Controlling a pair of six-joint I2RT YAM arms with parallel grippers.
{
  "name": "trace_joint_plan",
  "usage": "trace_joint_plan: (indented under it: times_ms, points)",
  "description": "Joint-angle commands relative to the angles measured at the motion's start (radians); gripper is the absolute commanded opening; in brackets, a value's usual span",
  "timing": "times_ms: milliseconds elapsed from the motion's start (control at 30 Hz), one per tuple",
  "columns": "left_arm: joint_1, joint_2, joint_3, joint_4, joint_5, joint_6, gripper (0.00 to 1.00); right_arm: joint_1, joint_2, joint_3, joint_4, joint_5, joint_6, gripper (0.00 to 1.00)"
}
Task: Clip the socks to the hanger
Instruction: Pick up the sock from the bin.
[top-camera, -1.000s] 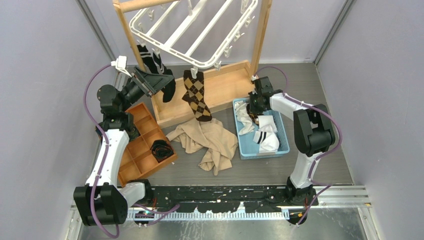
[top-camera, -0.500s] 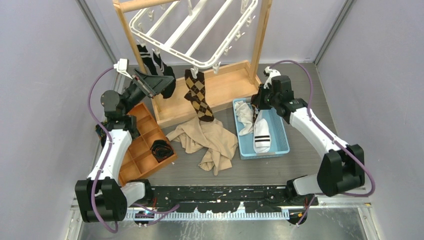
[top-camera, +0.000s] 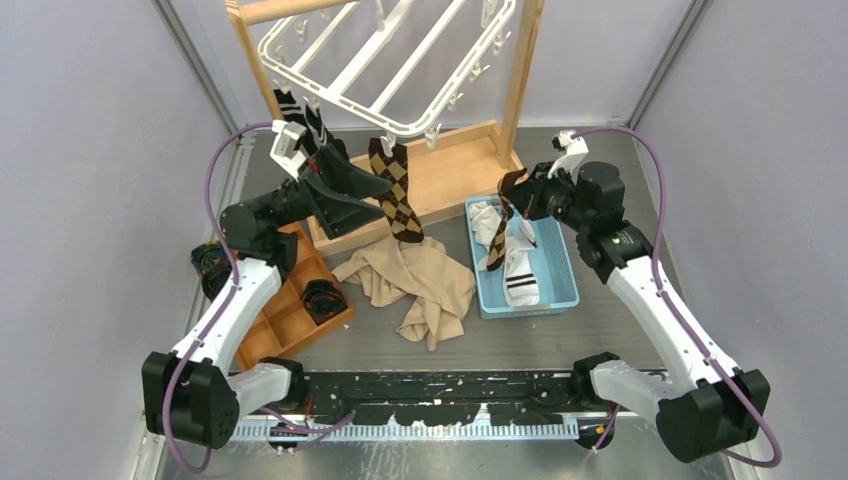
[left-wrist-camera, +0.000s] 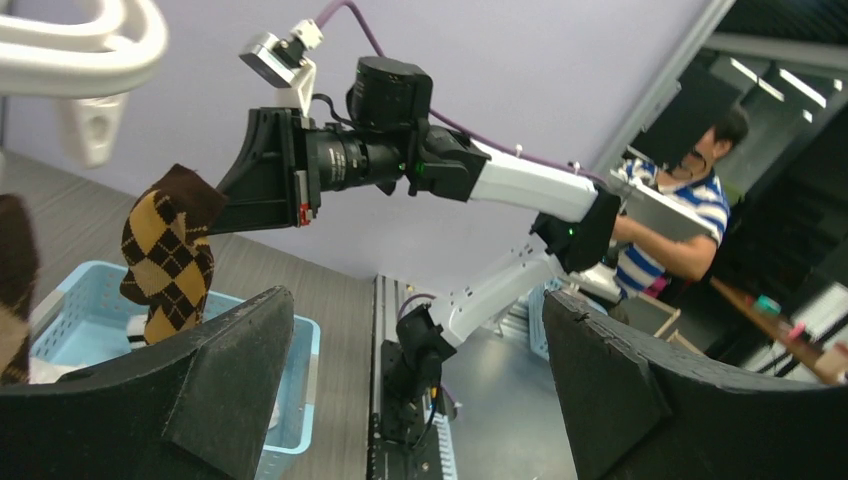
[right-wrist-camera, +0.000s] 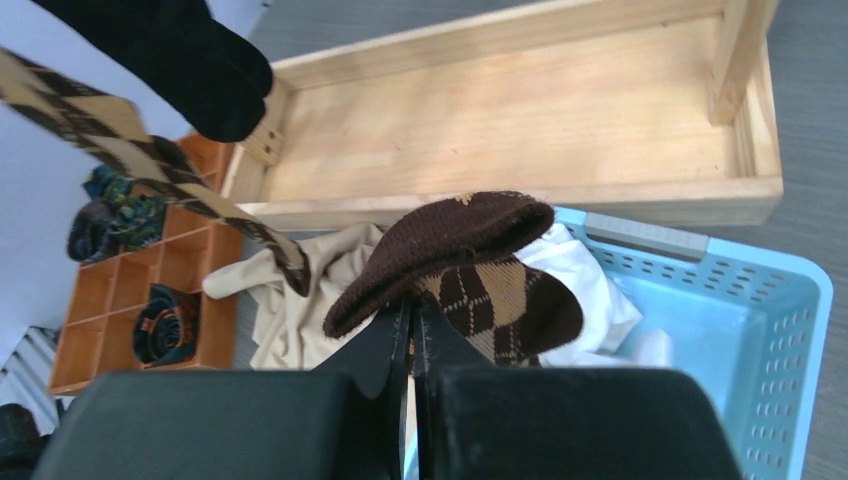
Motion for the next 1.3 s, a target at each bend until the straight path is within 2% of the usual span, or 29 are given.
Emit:
trace_joint_plan:
  times_ms: [0, 133, 233, 300, 433, 533, 667, 767, 933, 1033, 1267]
  points:
    - [-0.019, -0.033, 0.003, 0.174, 0.067, 0.003, 0.94, -0.003, -0.052, 0.031, 0.049, -0.066, 0.030, 0.03]
    - [-0.054, -0.068, -0.046, 0.175, 0.039, 0.083, 0.94, -0.003, -0.066, 0.064, 0.049, -0.105, 0.049, 0.02]
    - [-0.107, -0.098, -0.095, 0.104, -0.027, 0.225, 0.93, -0.001, -0.065, 0.084, 0.055, -0.142, 0.070, 0.02]
    - [-0.160, -0.129, -0.106, -0.048, -0.074, 0.385, 0.93, 0.002, -0.065, 0.091, 0.065, -0.169, 0.083, 0.01]
    - [-0.284, -0.184, -0.069, -0.453, -0.162, 0.753, 0.94, 0.018, -0.072, 0.099, 0.083, -0.216, 0.094, 0.01]
    - [-0.329, -0.183, -0.048, -0.593, -0.206, 0.885, 0.94, 0.046, -0.072, 0.115, 0.077, -0.236, 0.091, 0.01]
    - [-0.379, -0.169, -0.057, -0.596, -0.268, 0.944, 0.92, 0.137, -0.071, 0.138, 0.048, -0.215, 0.047, 0.01]
    - [-0.434, -0.163, -0.059, -0.618, -0.382, 0.980, 0.92, 0.238, -0.058, 0.149, 0.039, -0.186, -0.005, 0.01]
    - [-0.448, -0.168, -0.059, -0.597, -0.548, 0.804, 0.90, 0.398, -0.023, 0.142, 0.013, -0.132, -0.147, 0.02]
    - [-0.450, -0.195, -0.056, -0.657, -0.593, 0.764, 0.86, 0.448, -0.012, 0.131, 0.037, -0.106, -0.195, 0.02]
    - [-0.450, -0.243, -0.048, -0.830, -0.628, 0.786, 0.79, 0.492, 0.039, 0.158, 0.061, -0.100, -0.222, 0.02]
